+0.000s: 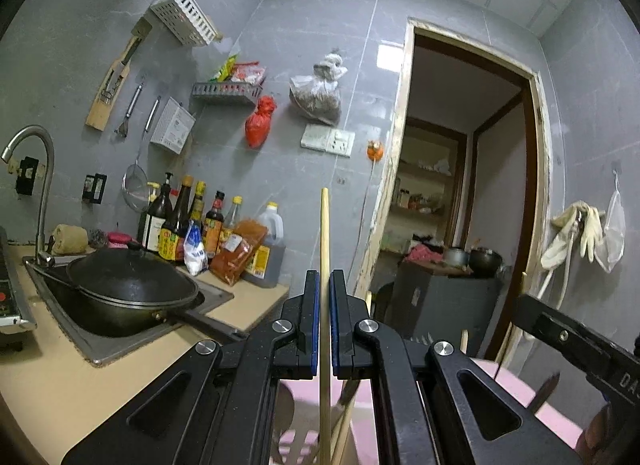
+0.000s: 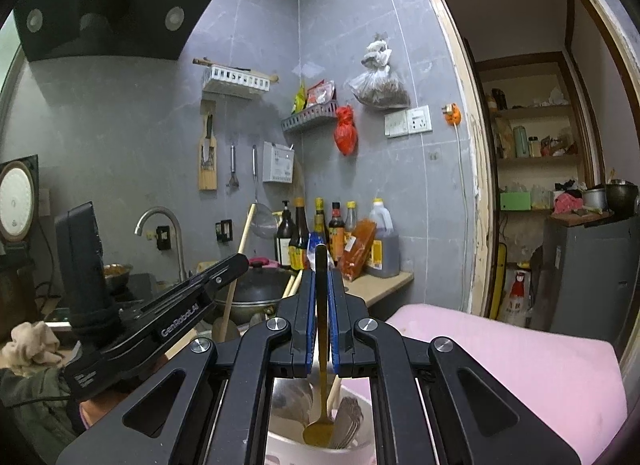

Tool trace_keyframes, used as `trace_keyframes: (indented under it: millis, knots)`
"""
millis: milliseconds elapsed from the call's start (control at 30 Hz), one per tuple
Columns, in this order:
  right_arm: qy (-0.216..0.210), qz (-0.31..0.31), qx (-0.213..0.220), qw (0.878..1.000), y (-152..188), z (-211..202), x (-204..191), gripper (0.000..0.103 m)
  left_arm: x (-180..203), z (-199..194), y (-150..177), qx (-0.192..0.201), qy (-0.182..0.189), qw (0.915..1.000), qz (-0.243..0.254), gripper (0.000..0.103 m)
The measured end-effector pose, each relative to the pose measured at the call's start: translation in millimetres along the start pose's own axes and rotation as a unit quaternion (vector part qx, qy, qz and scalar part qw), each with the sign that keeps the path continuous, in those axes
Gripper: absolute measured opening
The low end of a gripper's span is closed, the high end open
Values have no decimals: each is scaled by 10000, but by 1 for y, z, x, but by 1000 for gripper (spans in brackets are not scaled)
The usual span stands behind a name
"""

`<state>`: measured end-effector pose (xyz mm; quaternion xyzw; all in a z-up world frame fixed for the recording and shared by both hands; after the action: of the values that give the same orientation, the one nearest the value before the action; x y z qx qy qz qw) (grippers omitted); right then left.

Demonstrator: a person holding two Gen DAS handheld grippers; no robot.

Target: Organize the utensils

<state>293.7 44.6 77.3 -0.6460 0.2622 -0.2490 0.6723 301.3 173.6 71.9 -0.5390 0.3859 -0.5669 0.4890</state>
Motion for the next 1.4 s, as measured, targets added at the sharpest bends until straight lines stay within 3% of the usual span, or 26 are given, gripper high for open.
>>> trace_keyframes:
  millis: [467, 733, 967, 1167, 1400]
  knots:
    - [-11, 17, -296, 9996, 19, -4, -2, 6, 1, -16, 21, -534, 119, 9985, -7, 3]
    - [-92, -124, -261, 9995, 19, -9, -15, 21, 0, -17, 23, -703, 123, 9974, 71, 4]
    - [-90, -161, -242, 9995, 19, -14, -18, 22, 0, -21, 23, -760, 146, 9970, -19, 5]
    - [-103, -137, -209, 9996, 16, -16, -18, 23, 7, -33, 19, -855, 222, 9960, 107, 17]
    - [-16, -21, 21, 10000, 0, -36, -15, 37, 12, -46, 18, -1097, 228, 9936, 163, 29]
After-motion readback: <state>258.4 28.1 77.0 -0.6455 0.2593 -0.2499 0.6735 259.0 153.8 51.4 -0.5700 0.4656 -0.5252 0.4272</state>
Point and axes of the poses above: each gripper's, at about its wrist camera, not at the fingertips, and z roughly the way its jaws point, x to its right, y to its underside, the point moved 10 cm from there along z, roughly the way its jaws point, and after that the axes turned 6 degrees about x, right-handed, at the moved point
